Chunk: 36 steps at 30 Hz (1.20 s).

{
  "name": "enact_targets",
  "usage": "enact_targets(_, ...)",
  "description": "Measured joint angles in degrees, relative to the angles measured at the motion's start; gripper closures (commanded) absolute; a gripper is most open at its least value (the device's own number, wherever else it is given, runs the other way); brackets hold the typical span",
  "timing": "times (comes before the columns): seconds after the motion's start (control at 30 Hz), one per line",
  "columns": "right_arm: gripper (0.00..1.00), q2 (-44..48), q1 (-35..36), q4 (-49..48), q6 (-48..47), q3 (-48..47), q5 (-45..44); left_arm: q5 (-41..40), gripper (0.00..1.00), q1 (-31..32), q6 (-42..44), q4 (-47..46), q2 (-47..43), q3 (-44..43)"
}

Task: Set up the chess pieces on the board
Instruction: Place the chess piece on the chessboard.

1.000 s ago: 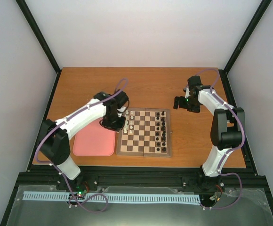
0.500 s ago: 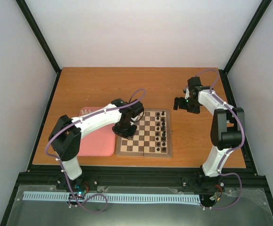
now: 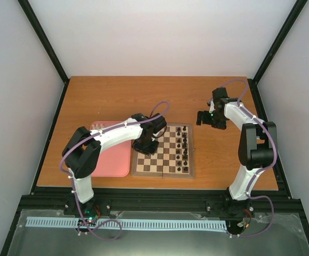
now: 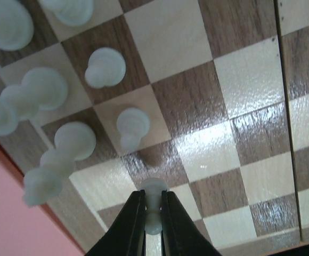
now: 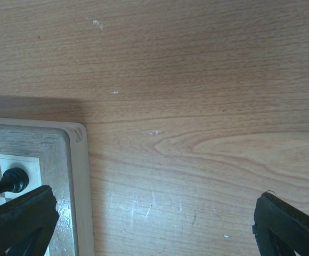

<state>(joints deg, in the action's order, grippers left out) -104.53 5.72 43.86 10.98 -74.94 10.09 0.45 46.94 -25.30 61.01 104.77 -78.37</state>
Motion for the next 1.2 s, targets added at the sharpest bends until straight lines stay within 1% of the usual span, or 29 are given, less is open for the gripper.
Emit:
enact_targets(0.17, 0.00, -0.02, 0.00, 0.02, -0.02, 0.00, -0.02, 0.02, 0.99, 0.00, 0.90, -1.68, 1.84, 0.00)
enact_targets(0.57, 0.00, -0.02, 0.00, -0.02, -0.02, 0.00, -0.02, 0.24, 0.99, 0.00, 2.01, -2.16, 3.37, -0.17)
enact_targets(0.73, 0.00, -0.02, 0.00, -0.02, -0.02, 0.00, 0.00, 0.24, 0.95, 0.00, 2.12, -2.12, 3.69, -0.46)
enact_targets(1.2, 0.00, -0.02, 0.00, -0.17, -0.02, 0.00, 0.02, 0.20, 0.93, 0.00, 2.16, -2.05, 3.82, -0.66)
